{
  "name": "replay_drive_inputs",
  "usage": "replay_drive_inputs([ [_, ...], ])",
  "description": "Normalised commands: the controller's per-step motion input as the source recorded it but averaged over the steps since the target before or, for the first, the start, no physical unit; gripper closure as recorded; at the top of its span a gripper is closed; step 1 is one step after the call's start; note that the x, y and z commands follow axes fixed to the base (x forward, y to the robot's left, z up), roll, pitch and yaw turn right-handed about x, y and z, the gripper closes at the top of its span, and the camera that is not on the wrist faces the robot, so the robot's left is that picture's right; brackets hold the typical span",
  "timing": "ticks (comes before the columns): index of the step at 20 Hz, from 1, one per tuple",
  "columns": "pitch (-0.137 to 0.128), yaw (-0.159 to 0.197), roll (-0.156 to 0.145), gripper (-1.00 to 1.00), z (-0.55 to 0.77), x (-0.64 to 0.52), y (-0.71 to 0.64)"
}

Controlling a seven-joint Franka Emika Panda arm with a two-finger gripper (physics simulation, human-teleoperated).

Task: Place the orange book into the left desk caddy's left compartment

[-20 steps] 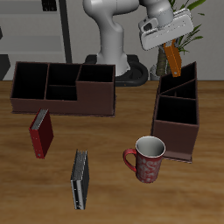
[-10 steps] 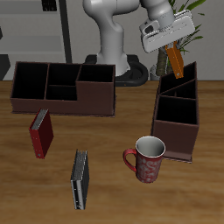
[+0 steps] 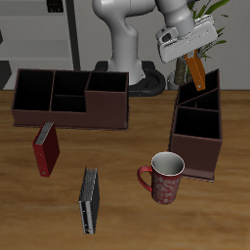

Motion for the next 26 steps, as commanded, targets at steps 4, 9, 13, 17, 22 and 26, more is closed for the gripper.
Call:
replay_drive_inputs([
  [4,0.018,-0.008,-0.008,1.00,-0.08,0.01,-0.01],
  [9,0.024,-0.007,-0.016,1.00,-0.14,0.05,-0.06],
  [13,0.036,-0.011,-0.024,1.00,-0.18,0.07,-0.07],
  [17,0.037,-0.011,-0.003,1.00,-0.17,0.01,0.00],
  [22,0.058,0.011,0.004,1.00,-0.24,-0.03,0.01],
  [26,0.033,0.007,-0.003,1.00,-0.10,0.03,-0.02],
])
